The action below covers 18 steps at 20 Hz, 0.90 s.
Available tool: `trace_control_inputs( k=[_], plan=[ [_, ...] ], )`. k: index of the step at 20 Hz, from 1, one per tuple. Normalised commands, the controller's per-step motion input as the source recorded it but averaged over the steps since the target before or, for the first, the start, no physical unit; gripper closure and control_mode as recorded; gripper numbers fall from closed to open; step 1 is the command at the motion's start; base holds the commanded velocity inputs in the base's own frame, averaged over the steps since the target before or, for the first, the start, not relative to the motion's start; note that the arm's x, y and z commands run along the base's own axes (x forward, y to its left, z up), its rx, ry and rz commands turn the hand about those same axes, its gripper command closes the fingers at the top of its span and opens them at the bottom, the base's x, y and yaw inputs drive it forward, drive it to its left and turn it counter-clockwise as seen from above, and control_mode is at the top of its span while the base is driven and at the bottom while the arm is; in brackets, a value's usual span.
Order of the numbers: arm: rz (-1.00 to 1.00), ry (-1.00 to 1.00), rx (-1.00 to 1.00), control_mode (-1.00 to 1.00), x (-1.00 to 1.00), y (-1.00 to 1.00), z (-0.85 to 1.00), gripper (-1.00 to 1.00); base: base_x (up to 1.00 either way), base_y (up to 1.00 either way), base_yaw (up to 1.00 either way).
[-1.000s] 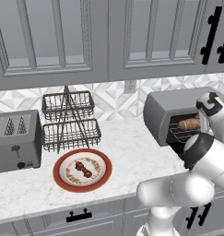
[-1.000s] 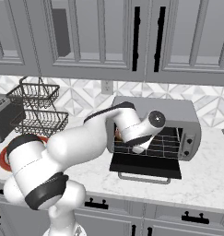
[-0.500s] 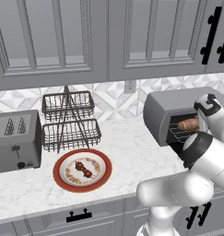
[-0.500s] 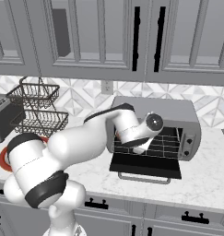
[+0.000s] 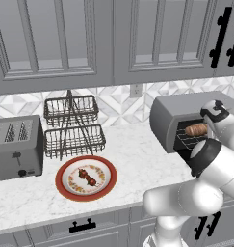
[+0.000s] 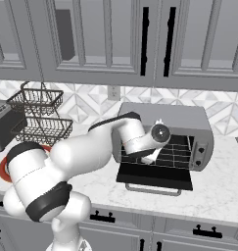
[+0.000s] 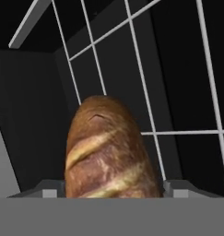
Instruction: Pick up the kebab skewer and baguette bread, and place them inside the toaster oven. Close the toaster oven door and start by setting the timer.
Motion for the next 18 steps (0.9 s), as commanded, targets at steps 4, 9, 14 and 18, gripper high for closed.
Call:
trace_control_inputs(
  k=[4,9,14,18],
  plan=[
    [0.0,0.0,0.0,-1.0,0.0,0.0,0.0,-1.0,0.0,0.0,0.0],
    [0.0,0.0,0.0,-1.0,0.0,0.0,0.01,-1.0,0.0,0.0,0.0],
    [0.0,0.0,0.0,-1.0,-0.48,-0.06,0.06,-1.0,0.0,0.0,0.0],
    [0.02,0.0,-0.01,-1.0,-0.74,-0.03,0.24,-1.0,0.0,0.0,0.0]
  ],
)
